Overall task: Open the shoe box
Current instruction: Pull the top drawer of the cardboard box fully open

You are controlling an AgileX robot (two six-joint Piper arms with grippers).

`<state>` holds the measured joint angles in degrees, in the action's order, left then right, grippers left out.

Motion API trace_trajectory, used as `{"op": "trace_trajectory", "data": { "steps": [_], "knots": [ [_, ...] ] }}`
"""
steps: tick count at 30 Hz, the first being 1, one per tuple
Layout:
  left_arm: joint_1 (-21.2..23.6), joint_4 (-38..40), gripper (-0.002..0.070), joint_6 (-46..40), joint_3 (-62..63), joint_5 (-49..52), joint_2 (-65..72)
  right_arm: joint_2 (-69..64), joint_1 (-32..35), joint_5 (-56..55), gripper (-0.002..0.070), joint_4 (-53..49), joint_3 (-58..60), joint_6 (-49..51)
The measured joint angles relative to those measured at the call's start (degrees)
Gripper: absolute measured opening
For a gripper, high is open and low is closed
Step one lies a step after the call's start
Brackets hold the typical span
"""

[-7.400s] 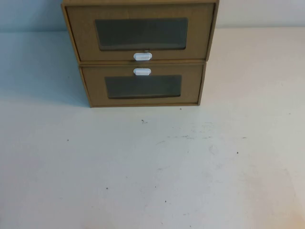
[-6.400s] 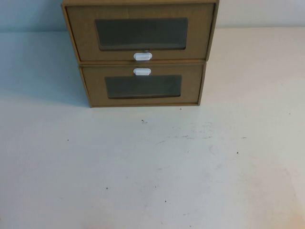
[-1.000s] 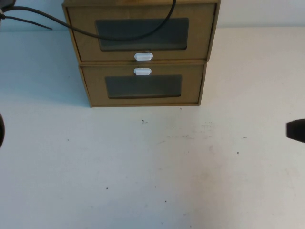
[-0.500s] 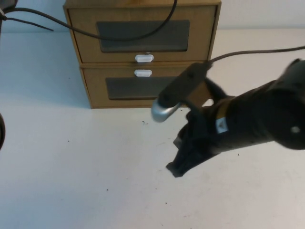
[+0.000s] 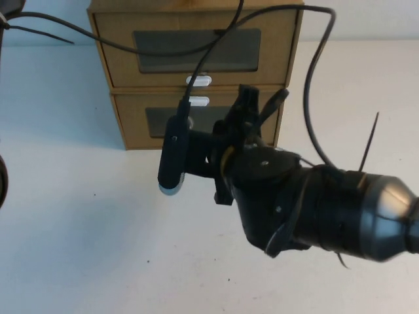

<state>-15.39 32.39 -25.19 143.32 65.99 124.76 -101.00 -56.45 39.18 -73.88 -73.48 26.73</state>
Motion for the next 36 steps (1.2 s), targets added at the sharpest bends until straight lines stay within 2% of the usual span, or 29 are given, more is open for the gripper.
{"op": "trace_trajectory", "data": {
  "steps": [2, 5, 10, 13, 20, 36],
  "knots": [
    [0.0, 0.0, -0.0005, 0.0, 0.0, 0.1, 0.0, -2.0, 0.0, 0.1, 0.0005, -7.8, 0.0, 3.8],
    [0.0, 0.0, -0.0005, 0.1, 0.0, 0.2, 0.0, -4.2, 0.0, -0.2, 0.007, -16.9, -0.1, 8.3],
    [0.0, 0.0, -0.0005, 0.1, 0.1, 0.5, 0.0, -6.2, 0.0, -0.6, 0.0263, -20.1, -0.7, 10.2],
    [0.0, 0.0, -0.0005, 0.1, 0.1, 0.7, 0.0, -7.5, 0.0, -0.6, 0.0319, -20.3, -1.6, 10.5],
    [0.0, 0.0, -0.0005, 0.1, 0.2, 0.8, 0.0, -9.7, 2.0, -0.1, 0.034, -20.4, -6.8, 10.5],
    [0.0, 0.0, -0.0005, 0.2, 0.2, 1.0, 0.0, -13.8, 5.9, -4.0, 0.0323, -20.8, -12.3, 8.7]
  ]
}}
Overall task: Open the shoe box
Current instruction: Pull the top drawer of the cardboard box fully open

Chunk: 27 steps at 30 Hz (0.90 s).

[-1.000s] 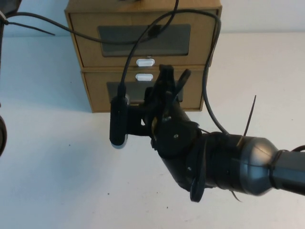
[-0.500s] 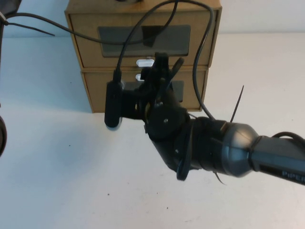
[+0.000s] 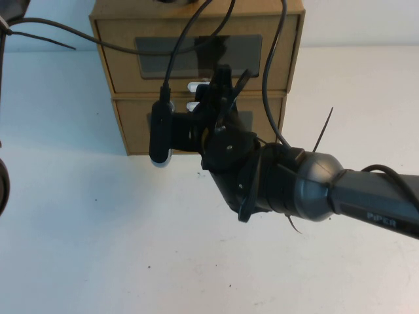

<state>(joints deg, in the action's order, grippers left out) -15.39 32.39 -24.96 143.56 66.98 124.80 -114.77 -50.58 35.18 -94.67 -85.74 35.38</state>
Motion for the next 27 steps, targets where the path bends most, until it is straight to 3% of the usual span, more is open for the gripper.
{"op": "trace_trajectory", "data": {
  "steps": [27],
  "knots": [
    [0.0, 0.0, -0.0005, 0.0, 0.0, 0.0, 0.0, -1.4, 2.8, -6.1, 0.0323, -0.5, -3.2, -2.1]
  ]
}}
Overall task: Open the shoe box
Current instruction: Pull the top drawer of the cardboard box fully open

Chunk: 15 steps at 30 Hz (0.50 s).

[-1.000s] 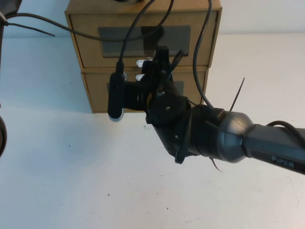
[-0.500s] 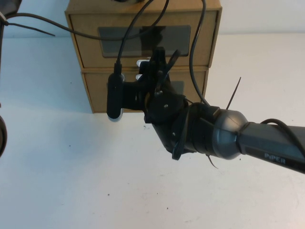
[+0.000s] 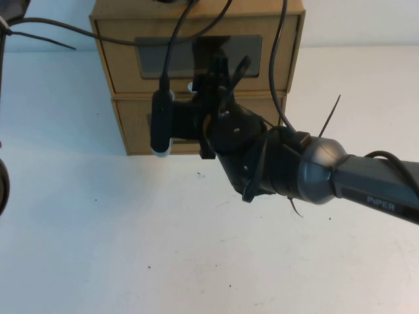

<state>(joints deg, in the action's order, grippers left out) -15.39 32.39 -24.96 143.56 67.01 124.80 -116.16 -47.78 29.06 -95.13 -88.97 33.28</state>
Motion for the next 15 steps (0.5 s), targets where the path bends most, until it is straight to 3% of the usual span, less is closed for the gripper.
{"op": "trace_trajectory", "data": {
  "steps": [3, 10, 15],
  "knots": [
    [0.0, 0.0, -0.0005, 0.0, 0.0, 0.0, 0.0, -0.4, 0.3, -0.8, 0.0305, -0.1, 0.0, -0.3],
    [0.0, 0.0, -0.0005, 0.0, 0.0, 0.0, 0.0, -0.6, 0.4, -1.9, 0.0188, -0.1, 0.0, -0.4],
    [0.0, 0.0, -0.0005, 0.0, 0.0, 0.0, 0.0, -0.6, 0.4, -2.3, 0.0168, -0.1, 0.0, -1.3]
  ]
}}
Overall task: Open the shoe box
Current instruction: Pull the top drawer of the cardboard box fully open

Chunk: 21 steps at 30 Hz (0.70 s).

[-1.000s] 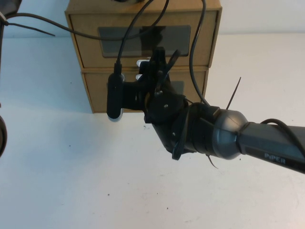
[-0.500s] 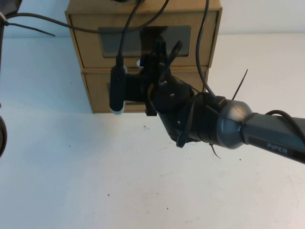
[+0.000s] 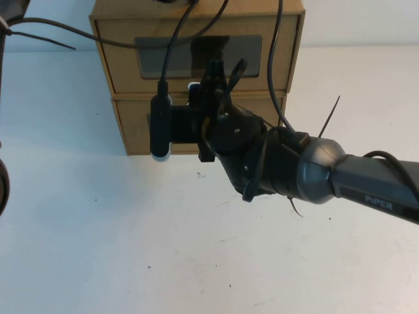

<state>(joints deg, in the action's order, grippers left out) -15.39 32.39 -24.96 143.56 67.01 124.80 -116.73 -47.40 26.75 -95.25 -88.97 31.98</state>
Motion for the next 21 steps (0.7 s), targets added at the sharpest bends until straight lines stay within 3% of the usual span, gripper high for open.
{"op": "trace_trajectory", "data": {
  "steps": [12, 21],
  "knots": [
    [0.0, 0.0, -0.0005, 0.1, 0.0, 0.1, 0.0, 0.0, 0.0, -0.7, 0.0165, 0.0, -1.0, -0.3],
    [0.0, 0.0, -0.0005, 5.9, 0.0, 0.2, 0.0, 0.0, 0.6, -1.0, 0.0164, -0.1, -2.5, -0.3]
  ]
}}
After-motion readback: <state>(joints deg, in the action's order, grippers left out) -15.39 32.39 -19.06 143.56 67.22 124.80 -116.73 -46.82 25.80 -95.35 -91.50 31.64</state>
